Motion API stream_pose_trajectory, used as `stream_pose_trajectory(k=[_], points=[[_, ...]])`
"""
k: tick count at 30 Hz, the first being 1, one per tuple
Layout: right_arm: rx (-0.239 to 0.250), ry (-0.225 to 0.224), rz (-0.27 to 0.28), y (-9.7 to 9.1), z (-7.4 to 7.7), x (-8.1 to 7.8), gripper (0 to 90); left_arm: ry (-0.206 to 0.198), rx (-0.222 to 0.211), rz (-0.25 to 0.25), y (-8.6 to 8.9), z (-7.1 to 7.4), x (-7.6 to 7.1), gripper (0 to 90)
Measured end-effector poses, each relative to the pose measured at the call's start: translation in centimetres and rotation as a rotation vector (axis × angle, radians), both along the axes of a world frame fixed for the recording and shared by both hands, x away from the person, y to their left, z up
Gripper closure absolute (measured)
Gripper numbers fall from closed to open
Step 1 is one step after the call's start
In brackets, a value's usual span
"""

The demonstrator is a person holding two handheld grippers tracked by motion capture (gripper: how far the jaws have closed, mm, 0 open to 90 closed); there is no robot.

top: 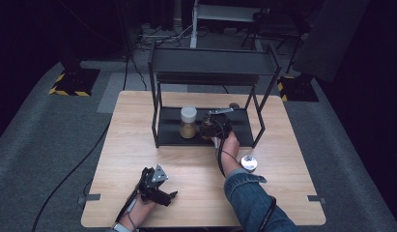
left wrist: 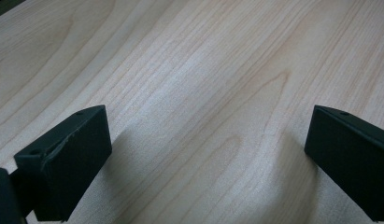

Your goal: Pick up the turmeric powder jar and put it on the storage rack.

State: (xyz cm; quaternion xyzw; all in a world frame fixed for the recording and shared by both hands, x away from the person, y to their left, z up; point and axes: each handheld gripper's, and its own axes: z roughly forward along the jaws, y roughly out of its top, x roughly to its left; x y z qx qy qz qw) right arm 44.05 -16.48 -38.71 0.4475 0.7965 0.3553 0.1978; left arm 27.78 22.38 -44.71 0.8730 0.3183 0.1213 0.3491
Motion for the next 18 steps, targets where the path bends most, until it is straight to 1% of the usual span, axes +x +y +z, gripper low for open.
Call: stream_pose_trajectory(k=[4,8,10,14,18], points=[[0.004,-0.019,-0.007,-0.1,1.1,-0.8,11.8,0.000,-0.001,0.001,0.0,0.0,0.0,0.2],[0.010,-0.034,-0.003,-0.6,2.5,-1.8,11.2,0.001,-0.001,0.000,0.0,0.0,0.0,0.2],[0.002,-0.049,0.004,-0.9,3.3,-2.6,11.2,0.000,0.000,0.001,0.0,0.0,0.0,0.1],[0.021,-0.079,0.029,-2.3,4.6,-4.1,11.2,0.000,0.000,0.001,0.0,0.0,0.0,0.2],[0.033,-0.093,0.054,-4.3,5.5,-5.6,11.2,0.000,0.000,0.001,0.0,0.0,0.0,0.1]])
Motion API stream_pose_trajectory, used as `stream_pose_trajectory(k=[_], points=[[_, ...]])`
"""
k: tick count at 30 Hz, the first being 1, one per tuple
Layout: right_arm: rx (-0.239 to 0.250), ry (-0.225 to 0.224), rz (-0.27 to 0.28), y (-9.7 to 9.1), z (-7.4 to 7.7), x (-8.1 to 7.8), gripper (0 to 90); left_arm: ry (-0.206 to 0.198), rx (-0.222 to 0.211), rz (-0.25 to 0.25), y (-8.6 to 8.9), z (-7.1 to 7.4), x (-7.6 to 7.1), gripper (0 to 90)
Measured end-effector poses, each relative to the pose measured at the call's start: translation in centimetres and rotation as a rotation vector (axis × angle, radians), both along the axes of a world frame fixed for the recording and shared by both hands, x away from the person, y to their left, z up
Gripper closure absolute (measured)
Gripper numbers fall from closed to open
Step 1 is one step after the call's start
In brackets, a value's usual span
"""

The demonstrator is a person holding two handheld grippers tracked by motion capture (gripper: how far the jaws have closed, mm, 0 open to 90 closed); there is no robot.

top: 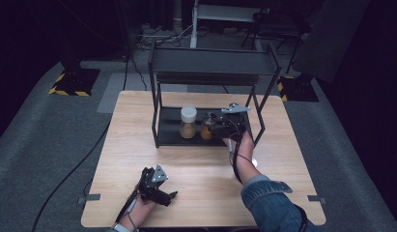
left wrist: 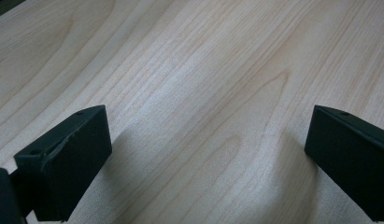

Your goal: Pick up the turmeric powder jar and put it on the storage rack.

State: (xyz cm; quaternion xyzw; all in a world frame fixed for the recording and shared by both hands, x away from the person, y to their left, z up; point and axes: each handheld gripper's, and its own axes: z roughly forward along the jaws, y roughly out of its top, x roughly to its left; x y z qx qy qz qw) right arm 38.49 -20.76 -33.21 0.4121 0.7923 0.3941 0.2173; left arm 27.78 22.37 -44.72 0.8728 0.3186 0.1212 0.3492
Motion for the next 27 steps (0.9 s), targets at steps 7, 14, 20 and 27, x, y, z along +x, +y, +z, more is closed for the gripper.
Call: stream_pose_trajectory(k=[7,14,20,27], points=[[0.030,-0.022,0.017,-3.9,0.8,-2.7,11.1,0.000,-0.001,0.001,0.0,0.0,0.0,0.2],[0.040,-0.033,0.032,-6.7,1.2,-4.9,11.0,0.000,0.000,0.004,0.0,0.0,-0.1,0.1],[0.030,-0.030,0.045,-8.4,1.3,-6.5,10.8,0.000,-0.001,0.006,-0.1,0.0,-0.1,0.2],[0.036,-0.023,0.040,-10.5,1.0,-8.1,10.5,0.000,-0.001,0.009,-0.1,0.0,-0.1,0.1]])
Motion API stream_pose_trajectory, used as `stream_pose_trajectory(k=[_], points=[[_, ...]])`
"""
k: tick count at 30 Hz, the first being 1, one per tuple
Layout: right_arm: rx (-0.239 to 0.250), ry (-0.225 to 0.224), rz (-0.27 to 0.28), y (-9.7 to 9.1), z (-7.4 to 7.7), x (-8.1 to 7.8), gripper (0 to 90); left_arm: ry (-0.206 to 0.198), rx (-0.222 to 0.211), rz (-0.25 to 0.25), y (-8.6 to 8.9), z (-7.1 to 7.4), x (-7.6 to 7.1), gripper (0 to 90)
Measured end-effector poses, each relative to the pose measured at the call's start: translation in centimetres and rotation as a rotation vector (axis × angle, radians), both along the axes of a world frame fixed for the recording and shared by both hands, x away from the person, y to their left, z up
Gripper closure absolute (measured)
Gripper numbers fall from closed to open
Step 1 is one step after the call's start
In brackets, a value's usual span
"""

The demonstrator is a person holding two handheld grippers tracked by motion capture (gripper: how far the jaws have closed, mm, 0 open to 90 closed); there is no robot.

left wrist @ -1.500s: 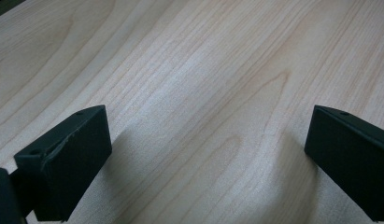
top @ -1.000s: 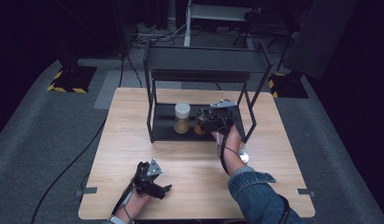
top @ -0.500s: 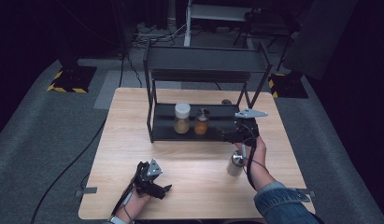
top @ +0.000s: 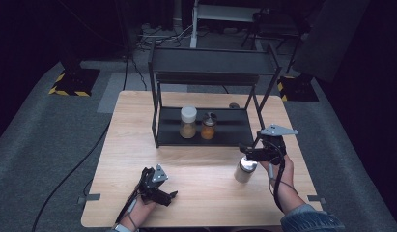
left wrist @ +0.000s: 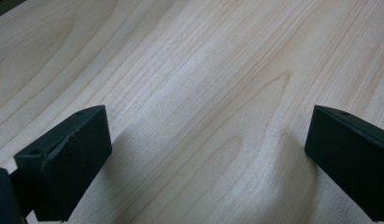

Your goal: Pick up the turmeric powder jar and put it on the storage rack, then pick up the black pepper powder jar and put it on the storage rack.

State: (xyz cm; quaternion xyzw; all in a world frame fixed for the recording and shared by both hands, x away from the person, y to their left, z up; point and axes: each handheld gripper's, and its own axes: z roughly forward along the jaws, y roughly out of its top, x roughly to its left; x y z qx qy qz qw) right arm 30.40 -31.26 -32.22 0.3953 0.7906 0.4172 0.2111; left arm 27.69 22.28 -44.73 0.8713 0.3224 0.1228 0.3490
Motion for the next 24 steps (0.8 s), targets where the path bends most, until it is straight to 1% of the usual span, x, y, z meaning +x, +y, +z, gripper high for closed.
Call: stream_pose_trajectory(k=[6,10,11,12,13,14,17,18,24], points=[[-0.020,0.005,0.012,-0.9,-0.5,-1.1,10.4,0.000,-0.001,0.008,-0.1,0.0,0.0,0.1],[-0.026,0.002,0.022,-1.5,-1.4,-2.2,10.1,-0.001,0.001,0.008,-0.1,0.0,0.0,0.1],[-0.026,0.002,0.022,-1.5,-1.4,-2.2,10.1,-0.001,0.001,0.008,-0.1,0.0,0.0,0.1],[-0.027,-0.002,0.026,-1.7,-1.8,-2.6,10.0,-0.001,0.001,0.009,-0.1,0.0,0.0,0.1],[-0.027,-0.002,0.026,-1.7,-1.8,-2.6,10.0,0.000,0.000,0.010,-0.1,0.0,0.0,0.1],[-0.032,-0.004,0.028,-1.8,-2.2,-3.0,9.9,0.000,0.000,0.010,-0.1,0.0,0.0,0.1],[-0.034,0.001,0.030,-1.9,-2.9,-3.3,9.7,-0.001,0.001,0.009,-0.1,0.0,0.0,0.1],[-0.034,0.001,0.030,-1.9,-2.9,-3.3,9.7,-0.001,0.001,0.009,-0.1,0.0,0.0,0.1],[-0.040,0.010,0.033,-2.2,-4.4,-3.7,9.4,-0.001,0.001,0.009,-0.1,0.0,0.0,0.1]])
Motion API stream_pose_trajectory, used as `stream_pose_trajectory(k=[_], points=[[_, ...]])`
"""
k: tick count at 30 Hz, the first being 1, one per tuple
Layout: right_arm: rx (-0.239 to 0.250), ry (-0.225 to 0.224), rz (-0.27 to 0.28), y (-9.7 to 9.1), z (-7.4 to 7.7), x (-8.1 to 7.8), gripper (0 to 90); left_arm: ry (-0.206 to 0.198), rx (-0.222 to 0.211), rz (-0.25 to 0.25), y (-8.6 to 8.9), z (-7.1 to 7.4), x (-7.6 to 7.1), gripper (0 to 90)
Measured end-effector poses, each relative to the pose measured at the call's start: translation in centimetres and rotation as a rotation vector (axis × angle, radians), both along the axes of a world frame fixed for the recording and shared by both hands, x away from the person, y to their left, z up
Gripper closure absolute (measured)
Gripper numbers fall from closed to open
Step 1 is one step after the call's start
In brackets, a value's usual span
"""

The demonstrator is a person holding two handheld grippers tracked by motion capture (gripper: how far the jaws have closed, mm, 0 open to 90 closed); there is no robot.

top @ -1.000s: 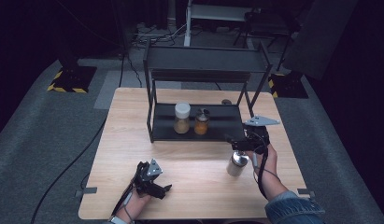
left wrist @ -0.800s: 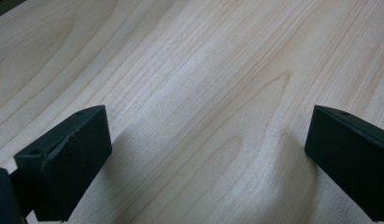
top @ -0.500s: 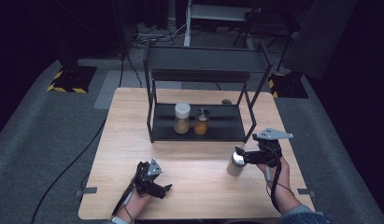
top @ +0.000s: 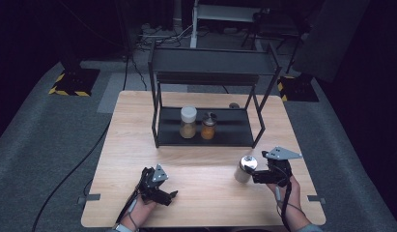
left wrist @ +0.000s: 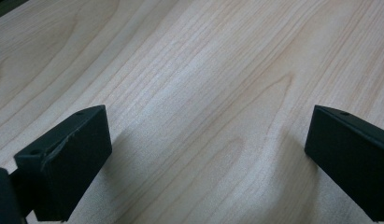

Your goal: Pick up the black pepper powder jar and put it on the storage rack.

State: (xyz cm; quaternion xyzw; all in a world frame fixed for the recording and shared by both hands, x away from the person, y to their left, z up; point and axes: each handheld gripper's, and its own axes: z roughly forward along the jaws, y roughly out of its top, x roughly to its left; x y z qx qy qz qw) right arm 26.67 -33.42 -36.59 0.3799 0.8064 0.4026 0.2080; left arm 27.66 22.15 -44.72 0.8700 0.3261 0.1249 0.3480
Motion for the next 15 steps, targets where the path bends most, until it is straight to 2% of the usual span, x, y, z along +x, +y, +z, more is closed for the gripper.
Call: stream_pose_trajectory(k=[15], points=[[-0.008,0.027,0.010,-0.2,-3.2,0.4,9.8,0.000,-0.001,0.001,0.0,0.0,0.0,0.1]])
